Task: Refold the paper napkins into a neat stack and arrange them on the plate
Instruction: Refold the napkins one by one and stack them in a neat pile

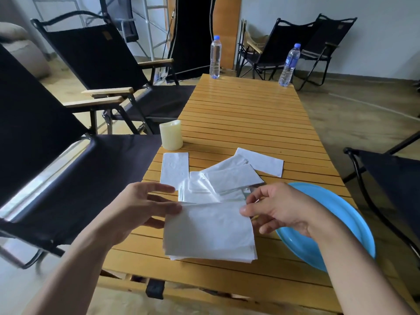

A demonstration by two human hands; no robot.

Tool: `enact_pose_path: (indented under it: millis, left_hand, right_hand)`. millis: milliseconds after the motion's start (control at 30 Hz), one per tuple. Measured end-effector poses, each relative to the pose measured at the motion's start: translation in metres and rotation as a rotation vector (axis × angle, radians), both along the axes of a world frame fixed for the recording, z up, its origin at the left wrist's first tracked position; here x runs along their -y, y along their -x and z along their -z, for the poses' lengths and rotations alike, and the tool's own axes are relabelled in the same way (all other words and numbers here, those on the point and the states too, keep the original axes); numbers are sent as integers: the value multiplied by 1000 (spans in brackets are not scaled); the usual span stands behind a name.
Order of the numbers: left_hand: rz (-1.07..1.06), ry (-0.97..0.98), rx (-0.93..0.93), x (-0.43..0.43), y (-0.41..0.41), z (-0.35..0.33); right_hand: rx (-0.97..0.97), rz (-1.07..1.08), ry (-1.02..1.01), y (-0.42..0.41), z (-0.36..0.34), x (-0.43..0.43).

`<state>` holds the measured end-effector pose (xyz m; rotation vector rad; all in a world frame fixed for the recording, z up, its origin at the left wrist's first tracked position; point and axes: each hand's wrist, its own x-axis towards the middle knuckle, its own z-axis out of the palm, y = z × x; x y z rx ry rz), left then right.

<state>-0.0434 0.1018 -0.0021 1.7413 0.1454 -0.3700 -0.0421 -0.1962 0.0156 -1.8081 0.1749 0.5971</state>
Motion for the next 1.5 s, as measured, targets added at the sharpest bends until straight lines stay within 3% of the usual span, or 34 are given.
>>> enact_pose_path:
  millis: [167,300,433,500,600,667,833,1067,1267,1433,1500]
  left_hand:
    - [-42,-266,204,5,-2,10]
    - [-66,-368,344,9,-6,17]
    - [-56,-470,371,10,-9,18]
    - [-45,-496,375,11,-9,18]
    - [-11,-493,330,14,-12,18]
    - [-5,-508,289,15,-13,18]
    - [16,-464,223,17,-17,18]
    - [97,-440,205,15,-21,31]
    - [-34,-323,292,19,-31,36]
    - [-71,-236,266,24,-38,41]
    - [-76,-223,269,25,-39,41]
  right_hand:
    - [-1,-52,120,-1,6,-3]
    - [1,-61,219,-2,10,-5]
    - [25,-61,267,-6,14,0]
    - [137,34,255,-15,20,1]
    - [480,184,350,-32,37,-4]
    - [596,92,464,-43,50,-13]
    - [601,-164,536,-58,74,-27]
    - [650,-92,620,-66,76,-30]
    - [646,18,474,-68,77,-28]
    - [603,-173,548,-75,81,-35]
    - [636,-143,549,-74,82,-36]
